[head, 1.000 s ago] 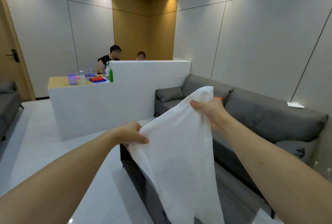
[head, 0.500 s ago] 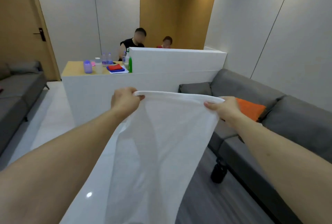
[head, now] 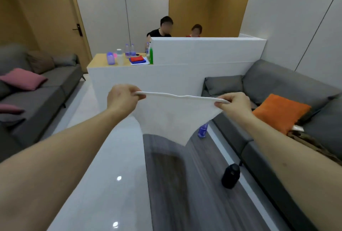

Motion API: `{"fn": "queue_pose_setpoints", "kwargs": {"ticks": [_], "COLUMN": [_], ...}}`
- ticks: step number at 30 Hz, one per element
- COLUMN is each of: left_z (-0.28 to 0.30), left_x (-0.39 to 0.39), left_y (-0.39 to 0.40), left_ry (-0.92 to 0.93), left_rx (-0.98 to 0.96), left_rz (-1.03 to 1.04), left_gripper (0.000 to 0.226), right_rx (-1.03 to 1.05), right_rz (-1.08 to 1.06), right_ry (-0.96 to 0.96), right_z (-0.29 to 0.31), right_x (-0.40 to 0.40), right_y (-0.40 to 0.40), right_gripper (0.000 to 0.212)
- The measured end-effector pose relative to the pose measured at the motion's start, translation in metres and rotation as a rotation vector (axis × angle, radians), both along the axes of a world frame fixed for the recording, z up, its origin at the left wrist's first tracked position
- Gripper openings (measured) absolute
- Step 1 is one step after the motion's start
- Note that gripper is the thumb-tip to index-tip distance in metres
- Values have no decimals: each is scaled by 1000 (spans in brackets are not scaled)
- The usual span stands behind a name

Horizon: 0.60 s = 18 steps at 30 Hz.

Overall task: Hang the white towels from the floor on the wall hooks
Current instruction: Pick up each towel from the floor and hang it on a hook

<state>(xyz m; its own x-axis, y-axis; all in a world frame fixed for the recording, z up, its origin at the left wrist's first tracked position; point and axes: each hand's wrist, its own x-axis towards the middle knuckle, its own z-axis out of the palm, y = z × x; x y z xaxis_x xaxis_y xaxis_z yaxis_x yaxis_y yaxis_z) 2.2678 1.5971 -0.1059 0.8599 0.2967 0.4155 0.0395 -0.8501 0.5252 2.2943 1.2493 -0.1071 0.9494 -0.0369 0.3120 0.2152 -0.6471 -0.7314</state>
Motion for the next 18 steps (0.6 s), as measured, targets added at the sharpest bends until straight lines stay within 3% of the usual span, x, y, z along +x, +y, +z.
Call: {"fn": "queue_pose_setpoints", "kwargs": {"ticks": [6,18], "left_z": [-117,-285], "left_x": [-95,-281], "left_y": [-101,-226], "left_ry": [204,659], "left_rx": [62,1], "left_rz": [143,60], "left_gripper": [17,20], "right_rx": [-165,-347], "right_rz": [140,199], "right_ry": [200,578], "right_z": [-103,-293], "right_x": [-38,-199], "right_y": [-90,-220], "right_gripper": [10,12]}}
